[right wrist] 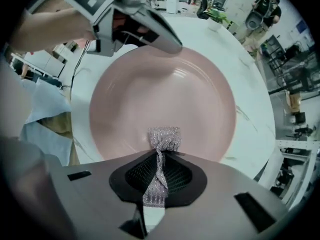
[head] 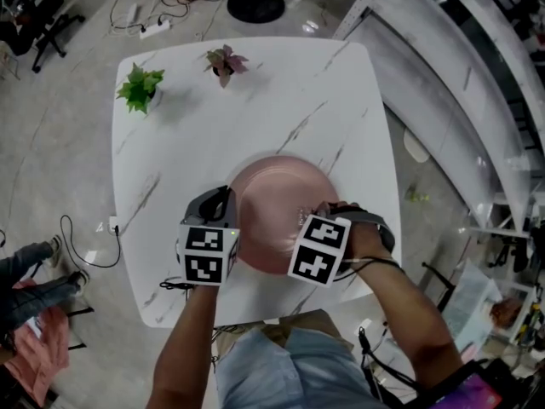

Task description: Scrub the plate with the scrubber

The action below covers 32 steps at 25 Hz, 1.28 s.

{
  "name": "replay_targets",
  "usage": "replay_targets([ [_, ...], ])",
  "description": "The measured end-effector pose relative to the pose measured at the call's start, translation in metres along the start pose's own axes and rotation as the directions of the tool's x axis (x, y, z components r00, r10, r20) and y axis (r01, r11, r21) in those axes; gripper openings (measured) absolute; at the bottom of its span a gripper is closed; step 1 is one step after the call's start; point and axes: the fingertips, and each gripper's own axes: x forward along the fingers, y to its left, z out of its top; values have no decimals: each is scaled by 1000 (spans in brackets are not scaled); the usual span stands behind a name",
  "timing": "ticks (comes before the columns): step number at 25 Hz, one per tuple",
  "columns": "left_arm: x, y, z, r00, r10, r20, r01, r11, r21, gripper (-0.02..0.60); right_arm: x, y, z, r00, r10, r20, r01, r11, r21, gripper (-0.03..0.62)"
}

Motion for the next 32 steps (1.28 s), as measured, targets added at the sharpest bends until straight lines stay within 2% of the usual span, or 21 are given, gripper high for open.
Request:
replay_targets([
  [10,0,1,2,999,3,34,-2,1000,-16,17,-2,-57,14,992,-114,52,105,983,148,57],
  [15,0,-1,3,999,-3,35,3,1000,-17,17,-5,-82,32,981,-170,90,153,973,175,58],
  [22,1,-2,3,999,-15,44,17,999,-32,17,-8,-91,70,962,-223,160,213,974,81,57],
  [32,4,0,3,1000,-12,28,13,999,-49,17,-13,-63,120,942,-217,255,249,963,-104,57],
])
